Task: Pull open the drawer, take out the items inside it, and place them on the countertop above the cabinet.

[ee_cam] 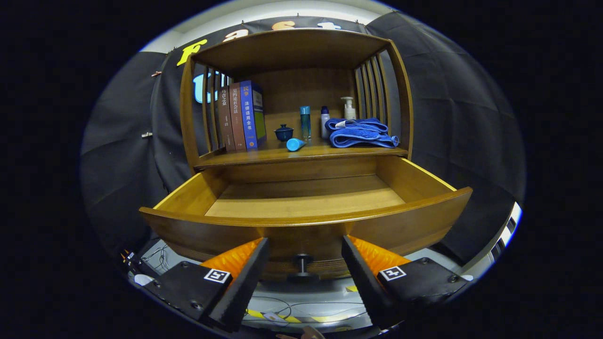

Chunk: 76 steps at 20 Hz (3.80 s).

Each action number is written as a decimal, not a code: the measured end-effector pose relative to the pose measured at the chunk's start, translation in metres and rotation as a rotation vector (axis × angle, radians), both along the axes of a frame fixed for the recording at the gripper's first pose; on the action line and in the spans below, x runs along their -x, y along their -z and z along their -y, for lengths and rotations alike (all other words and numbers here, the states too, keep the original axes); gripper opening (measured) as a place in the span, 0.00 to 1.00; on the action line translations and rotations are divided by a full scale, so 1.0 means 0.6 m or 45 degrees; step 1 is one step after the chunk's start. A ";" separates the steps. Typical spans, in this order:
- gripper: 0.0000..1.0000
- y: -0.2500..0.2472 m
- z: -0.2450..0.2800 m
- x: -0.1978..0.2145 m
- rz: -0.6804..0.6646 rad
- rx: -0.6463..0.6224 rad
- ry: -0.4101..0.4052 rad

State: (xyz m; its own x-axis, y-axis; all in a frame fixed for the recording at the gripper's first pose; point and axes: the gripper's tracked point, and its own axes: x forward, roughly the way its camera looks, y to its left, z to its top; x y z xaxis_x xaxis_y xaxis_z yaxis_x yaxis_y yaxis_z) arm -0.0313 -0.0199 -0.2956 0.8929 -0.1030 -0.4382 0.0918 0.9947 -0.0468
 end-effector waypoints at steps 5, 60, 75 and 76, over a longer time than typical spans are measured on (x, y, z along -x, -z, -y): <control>0.99 0.005 -0.001 -0.037 -0.029 -0.020 0.001; 1.00 -0.167 0.002 -0.260 0.185 -0.030 -0.042; 0.99 -0.457 -0.052 -0.131 0.416 -0.004 -0.109; 0.99 -0.466 -0.054 -0.126 0.425 -0.003 -0.110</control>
State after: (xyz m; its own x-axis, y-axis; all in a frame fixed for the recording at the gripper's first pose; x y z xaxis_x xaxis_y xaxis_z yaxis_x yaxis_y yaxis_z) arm 0.0442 0.0124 -0.0160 0.9925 -0.0196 -0.1204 0.0167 0.9995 -0.0258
